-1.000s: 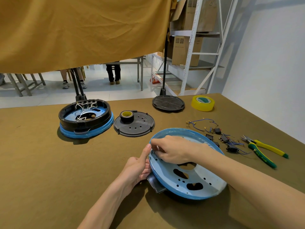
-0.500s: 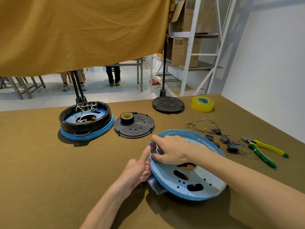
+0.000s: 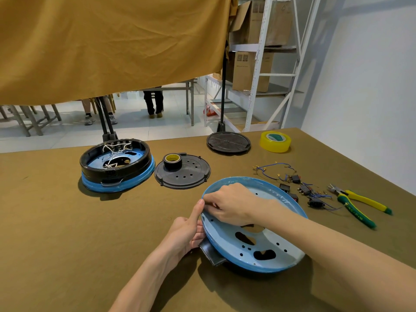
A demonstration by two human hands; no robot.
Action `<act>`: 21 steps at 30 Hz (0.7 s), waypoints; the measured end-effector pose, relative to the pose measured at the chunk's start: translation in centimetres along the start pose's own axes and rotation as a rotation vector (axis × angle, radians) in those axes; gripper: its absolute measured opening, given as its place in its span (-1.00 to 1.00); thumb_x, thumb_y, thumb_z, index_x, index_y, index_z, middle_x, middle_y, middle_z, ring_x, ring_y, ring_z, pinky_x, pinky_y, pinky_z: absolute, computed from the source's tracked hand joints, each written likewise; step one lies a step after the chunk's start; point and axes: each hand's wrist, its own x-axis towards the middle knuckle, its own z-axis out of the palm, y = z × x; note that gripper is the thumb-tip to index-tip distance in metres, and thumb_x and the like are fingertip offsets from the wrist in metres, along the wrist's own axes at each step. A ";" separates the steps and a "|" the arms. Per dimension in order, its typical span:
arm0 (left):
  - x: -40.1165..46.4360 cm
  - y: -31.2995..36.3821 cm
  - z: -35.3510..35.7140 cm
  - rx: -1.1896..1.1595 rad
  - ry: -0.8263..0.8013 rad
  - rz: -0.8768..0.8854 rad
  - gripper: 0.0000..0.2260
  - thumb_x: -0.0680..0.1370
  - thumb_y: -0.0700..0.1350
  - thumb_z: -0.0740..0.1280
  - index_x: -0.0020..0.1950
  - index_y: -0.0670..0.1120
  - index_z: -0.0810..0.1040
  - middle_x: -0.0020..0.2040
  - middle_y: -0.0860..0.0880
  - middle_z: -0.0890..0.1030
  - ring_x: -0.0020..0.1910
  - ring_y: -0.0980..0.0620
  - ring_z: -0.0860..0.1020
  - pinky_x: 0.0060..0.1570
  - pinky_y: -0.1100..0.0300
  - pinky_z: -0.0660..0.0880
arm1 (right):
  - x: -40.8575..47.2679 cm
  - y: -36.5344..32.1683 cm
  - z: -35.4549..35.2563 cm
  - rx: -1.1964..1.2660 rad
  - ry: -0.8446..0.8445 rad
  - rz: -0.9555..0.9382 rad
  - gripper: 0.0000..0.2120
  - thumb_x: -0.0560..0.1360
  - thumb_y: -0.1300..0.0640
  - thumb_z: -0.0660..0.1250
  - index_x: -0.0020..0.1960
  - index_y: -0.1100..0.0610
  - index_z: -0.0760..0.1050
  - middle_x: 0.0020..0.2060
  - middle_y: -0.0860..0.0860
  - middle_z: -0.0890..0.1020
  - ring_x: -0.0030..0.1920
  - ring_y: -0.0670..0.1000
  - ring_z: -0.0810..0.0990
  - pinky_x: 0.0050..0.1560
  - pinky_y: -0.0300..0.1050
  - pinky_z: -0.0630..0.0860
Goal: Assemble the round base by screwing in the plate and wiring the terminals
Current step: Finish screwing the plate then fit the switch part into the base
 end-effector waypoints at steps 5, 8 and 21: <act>-0.1 0.1 -0.2 0.005 -0.026 -0.009 -0.29 0.45 0.33 0.37 0.18 -0.34 0.60 0.00 -0.24 0.74 0.05 -0.14 0.73 0.19 0.01 0.63 | -1.0 0.5 0.2 0.196 0.001 0.010 -0.89 0.65 -0.09 0.17 0.08 -0.08 0.37 -0.26 -0.13 0.57 -0.23 -0.04 0.53 -0.21 -0.01 0.44; 0.1 0.0 -0.1 0.010 -0.012 -0.021 -0.22 0.37 0.36 0.38 0.19 -0.33 0.58 -0.01 -0.23 0.75 0.03 -0.13 0.74 0.15 0.03 0.64 | -0.6 0.2 0.3 0.102 0.032 -0.020 -0.85 0.68 -0.07 0.15 -0.01 -0.06 0.41 -0.26 -0.11 0.58 -0.26 -0.02 0.51 -0.26 0.00 0.41; -0.2 0.1 -1.5 -0.190 -0.159 -0.159 -0.25 0.32 0.23 0.59 0.24 -0.32 0.57 0.08 -0.27 0.72 0.06 -0.16 0.73 -0.15 0.10 0.68 | -0.8 0.2 0.1 0.094 0.068 0.021 -0.84 0.67 -0.10 0.13 -0.09 -0.18 0.35 -0.27 -0.13 0.55 -0.22 -0.02 0.51 -0.28 -0.04 0.35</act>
